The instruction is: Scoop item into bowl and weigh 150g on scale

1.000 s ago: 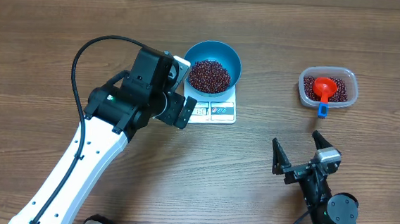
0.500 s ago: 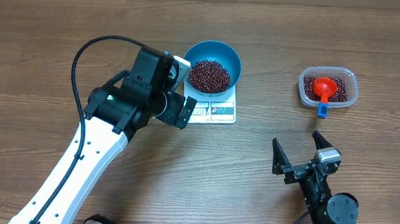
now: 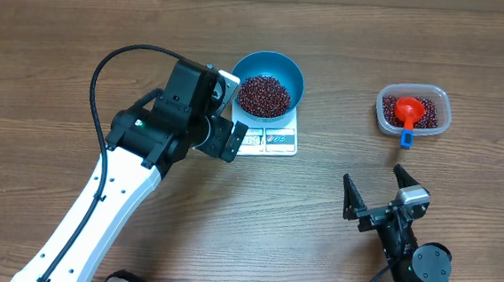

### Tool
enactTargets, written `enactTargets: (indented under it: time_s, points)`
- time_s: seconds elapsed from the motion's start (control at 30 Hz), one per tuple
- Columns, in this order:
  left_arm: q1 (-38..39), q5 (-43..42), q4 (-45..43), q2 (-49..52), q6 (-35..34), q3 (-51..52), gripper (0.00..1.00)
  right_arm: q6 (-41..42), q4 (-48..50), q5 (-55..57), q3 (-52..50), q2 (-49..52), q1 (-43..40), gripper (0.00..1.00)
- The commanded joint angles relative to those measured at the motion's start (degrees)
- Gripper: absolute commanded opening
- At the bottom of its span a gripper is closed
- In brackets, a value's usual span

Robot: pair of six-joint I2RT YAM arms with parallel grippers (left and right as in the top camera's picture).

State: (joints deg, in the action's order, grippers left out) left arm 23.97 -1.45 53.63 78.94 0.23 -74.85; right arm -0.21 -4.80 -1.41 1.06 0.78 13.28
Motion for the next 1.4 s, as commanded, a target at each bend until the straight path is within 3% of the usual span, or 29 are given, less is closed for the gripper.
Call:
enactTargets:
  time_s: [0.0, 0.8, 0.93, 1.1, 1.23, 1.37]
  points:
    - [0.04, 0.2, -0.09, 0.46, 1.09, -0.76, 1.0, 0.2, 0.02, 0.48, -0.59, -0.61, 0.15, 1.0]
    - [0.04, 0.52, 1.4, -0.74, 1.09, -0.74, 1.0, 0.2, 0.02, 0.48, -0.59, -0.61, 0.15, 1.0]
    - [0.04, 0.22, 2.4, -7.74, 0.68, -0.52, 0.99, 0.2, 0.02, 0.48, -0.59, -0.61, 0.15, 1.0]
    - [-0.74, 0.39, 1.53, -20.0, -7.82, 2.4, 1.0, 0.2, 0.02, 0.48, -0.59, -0.61, 0.15, 1.0]
    - [-2.4, 0.33, 0.13, -31.69, -10.19, 9.49, 1.0, 0.2, 0.02, 0.48, -0.59, -0.61, 0.15, 1.0]
    - [-4.33, 0.39, -6.8, -42.03, -13.07, 21.55, 1.0, 0.2, 0.02, 0.48, -0.59, -0.61, 0.15, 1.0]
